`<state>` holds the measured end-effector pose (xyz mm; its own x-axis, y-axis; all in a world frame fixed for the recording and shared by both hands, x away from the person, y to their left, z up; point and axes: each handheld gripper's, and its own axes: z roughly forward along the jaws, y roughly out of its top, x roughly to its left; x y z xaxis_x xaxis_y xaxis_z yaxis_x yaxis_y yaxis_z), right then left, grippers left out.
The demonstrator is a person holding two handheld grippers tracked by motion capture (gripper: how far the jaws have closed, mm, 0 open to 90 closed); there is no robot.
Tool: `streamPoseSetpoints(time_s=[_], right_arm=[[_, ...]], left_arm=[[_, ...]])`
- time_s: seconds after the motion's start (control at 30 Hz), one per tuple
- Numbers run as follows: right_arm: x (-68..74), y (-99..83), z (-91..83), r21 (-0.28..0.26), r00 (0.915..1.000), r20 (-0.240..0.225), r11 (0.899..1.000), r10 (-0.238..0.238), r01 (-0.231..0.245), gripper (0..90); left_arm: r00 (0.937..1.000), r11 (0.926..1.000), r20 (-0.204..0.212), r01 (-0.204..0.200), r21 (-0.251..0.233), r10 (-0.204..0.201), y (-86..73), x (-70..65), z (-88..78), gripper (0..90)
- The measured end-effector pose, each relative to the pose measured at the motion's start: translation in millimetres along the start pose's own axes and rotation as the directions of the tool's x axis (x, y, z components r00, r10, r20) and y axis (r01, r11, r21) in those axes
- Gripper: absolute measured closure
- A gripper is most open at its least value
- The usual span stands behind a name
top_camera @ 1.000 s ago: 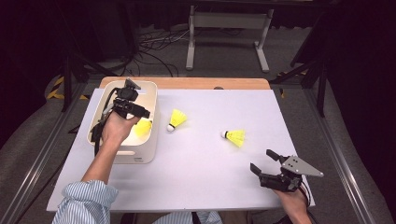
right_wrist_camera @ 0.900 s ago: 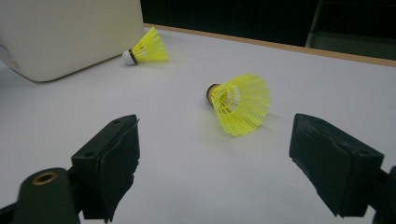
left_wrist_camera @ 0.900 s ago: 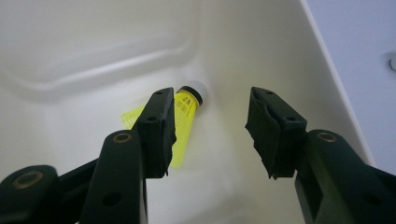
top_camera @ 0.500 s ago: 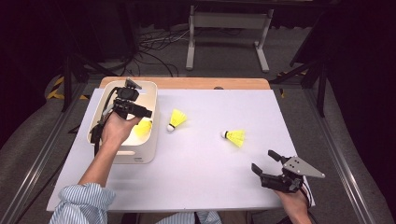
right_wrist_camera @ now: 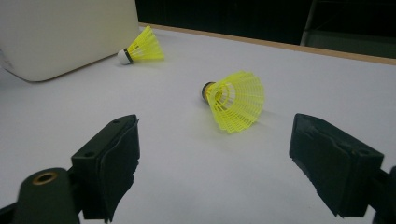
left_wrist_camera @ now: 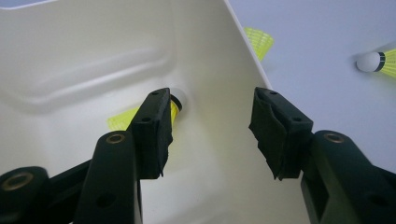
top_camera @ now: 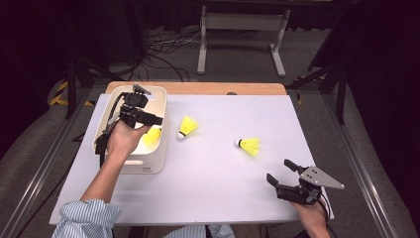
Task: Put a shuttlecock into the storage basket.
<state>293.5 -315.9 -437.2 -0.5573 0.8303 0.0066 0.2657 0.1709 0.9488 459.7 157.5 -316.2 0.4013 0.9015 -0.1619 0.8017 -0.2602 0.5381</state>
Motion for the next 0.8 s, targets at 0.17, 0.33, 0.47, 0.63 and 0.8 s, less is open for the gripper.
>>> streamPoseSetpoints(time_s=[0.17,0.33,0.47,0.63,0.8], right_arm=[[-0.9,-0.8,-3.2,-0.005,1.0,0.006,1.0,0.001,-0.001,16.8],[0.7,-0.3,-1.4,-0.001,1.0,-0.002,1.0,-0.006,0.006,16.8],[0.1,-0.1,-0.8,-0.001,1.0,-0.004,1.0,-0.004,0.004,16.8],[0.0,0.0,-0.7,-0.003,1.0,-0.007,1.0,-0.003,0.003,16.8],[-0.1,0.3,0.2,-0.001,0.9999,-0.009,1.0,-0.006,0.006,16.8]], left_arm=[[0.9999,0.9999,-0.003,0.011,-0.005,-0.011,-0.4,0.7,-2.5,48.0],[0.9999,0.9995,-0.002,0.017,-0.027,-0.017,-2.9,0.9,-12.0,47.4],[0.9999,0.9993,-0.003,0.01,-0.037,-0.01,-3.7,-1.6,-15.7,46.2],[1.0,0.999,0.001,0.0,-0.045,0.0,-2.2,-6.1,-17.8,45.7],[0.9999,0.9986,0.007,-0.013,-0.051,0.014,-0.3,-11.8,-17.9,44.9]])
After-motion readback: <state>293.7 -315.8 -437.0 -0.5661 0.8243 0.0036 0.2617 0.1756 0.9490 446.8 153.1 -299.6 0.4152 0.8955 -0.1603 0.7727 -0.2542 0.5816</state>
